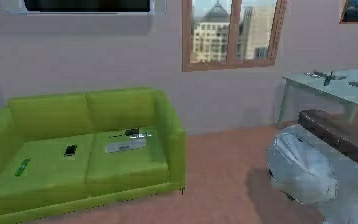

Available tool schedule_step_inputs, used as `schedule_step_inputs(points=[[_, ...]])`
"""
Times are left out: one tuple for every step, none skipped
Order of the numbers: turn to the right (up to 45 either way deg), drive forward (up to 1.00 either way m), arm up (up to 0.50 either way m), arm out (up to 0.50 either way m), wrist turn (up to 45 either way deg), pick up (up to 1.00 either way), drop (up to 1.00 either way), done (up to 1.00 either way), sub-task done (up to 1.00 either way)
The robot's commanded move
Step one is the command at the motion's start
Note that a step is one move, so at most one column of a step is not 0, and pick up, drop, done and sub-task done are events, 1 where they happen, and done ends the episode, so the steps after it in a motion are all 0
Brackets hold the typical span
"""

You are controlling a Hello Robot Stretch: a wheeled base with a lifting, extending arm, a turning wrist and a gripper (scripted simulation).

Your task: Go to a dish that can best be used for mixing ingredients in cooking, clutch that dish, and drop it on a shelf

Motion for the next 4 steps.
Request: schedule_step_inputs(points=[[45.0,0.0,0.0,0.0,0.0,0.0,0.0,0.0,0.0],[30.0,0.0,0.0,0.0,0.0,0.0,0.0,0.0,0.0],[0.0,0.2,0.0,0.0,0.0,0.0,0.0,0.0,0.0],[-45.0,0.0,0.0,0.0,0.0,0.0,0.0,0.0,0.0]])
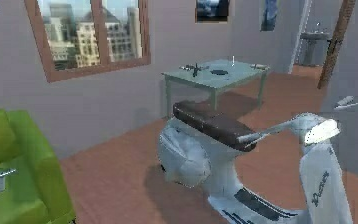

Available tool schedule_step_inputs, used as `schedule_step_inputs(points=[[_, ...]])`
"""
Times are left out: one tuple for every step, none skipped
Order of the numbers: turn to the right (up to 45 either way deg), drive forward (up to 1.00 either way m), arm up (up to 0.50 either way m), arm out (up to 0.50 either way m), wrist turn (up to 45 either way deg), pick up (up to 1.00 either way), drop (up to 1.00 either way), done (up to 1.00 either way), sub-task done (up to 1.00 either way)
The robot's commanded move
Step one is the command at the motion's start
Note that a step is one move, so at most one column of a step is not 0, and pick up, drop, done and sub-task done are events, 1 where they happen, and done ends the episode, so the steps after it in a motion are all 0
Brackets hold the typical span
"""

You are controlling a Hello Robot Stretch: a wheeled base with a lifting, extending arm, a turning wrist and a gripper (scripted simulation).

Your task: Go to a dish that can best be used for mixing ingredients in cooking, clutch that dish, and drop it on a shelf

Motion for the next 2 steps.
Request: schedule_step_inputs(points=[[-39.0,0.0,0.0,0.0,0.0,0.0,0.0,0.0,0.0],[0.0,0.55,0.0,0.0,0.0,0.0,0.0,0.0,0.0]])
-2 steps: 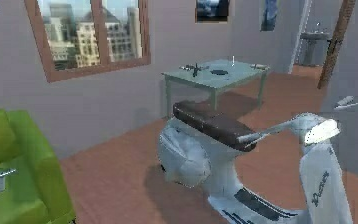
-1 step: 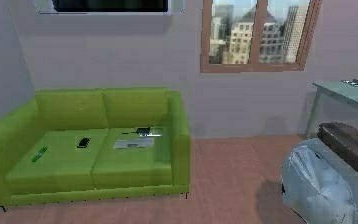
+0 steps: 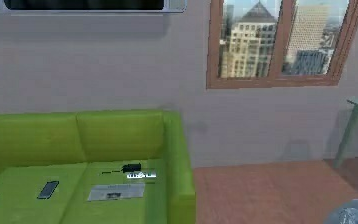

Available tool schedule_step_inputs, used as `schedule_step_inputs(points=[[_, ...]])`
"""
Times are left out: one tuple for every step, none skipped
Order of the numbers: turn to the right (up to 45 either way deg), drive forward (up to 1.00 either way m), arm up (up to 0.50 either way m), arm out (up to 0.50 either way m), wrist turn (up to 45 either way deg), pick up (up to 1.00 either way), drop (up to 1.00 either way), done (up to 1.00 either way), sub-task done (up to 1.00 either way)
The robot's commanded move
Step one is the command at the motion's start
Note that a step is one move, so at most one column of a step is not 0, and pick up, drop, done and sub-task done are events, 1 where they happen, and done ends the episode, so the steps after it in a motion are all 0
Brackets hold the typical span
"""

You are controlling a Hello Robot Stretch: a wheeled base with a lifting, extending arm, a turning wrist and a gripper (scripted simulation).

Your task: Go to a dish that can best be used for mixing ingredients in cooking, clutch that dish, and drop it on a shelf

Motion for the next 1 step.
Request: schedule_step_inputs(points=[[45.0,0.0,0.0,0.0,0.0,0.0,0.0,0.0,0.0]])
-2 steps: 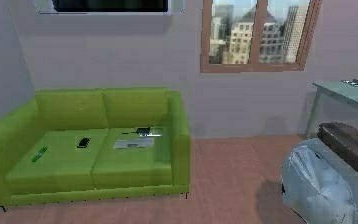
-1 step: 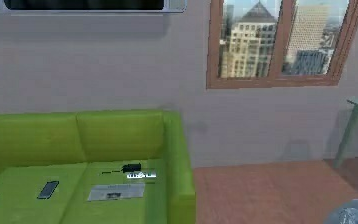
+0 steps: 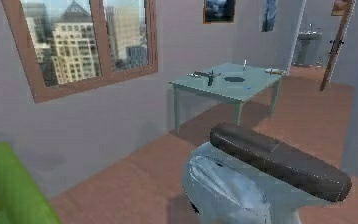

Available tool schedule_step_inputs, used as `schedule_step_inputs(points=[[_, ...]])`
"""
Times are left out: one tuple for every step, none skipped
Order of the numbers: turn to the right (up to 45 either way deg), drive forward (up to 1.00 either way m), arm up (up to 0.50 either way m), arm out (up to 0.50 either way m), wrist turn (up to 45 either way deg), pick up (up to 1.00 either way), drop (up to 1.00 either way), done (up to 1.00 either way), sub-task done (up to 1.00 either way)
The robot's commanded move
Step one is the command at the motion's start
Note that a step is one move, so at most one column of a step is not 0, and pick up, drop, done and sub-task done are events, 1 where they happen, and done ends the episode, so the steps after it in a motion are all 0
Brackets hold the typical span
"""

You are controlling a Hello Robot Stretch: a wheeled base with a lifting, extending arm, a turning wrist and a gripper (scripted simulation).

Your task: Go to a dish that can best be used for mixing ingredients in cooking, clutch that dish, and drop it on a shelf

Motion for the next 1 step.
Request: schedule_step_inputs(points=[[30.0,0.0,0.0,0.0,0.0,0.0,0.0,0.0,0.0]])
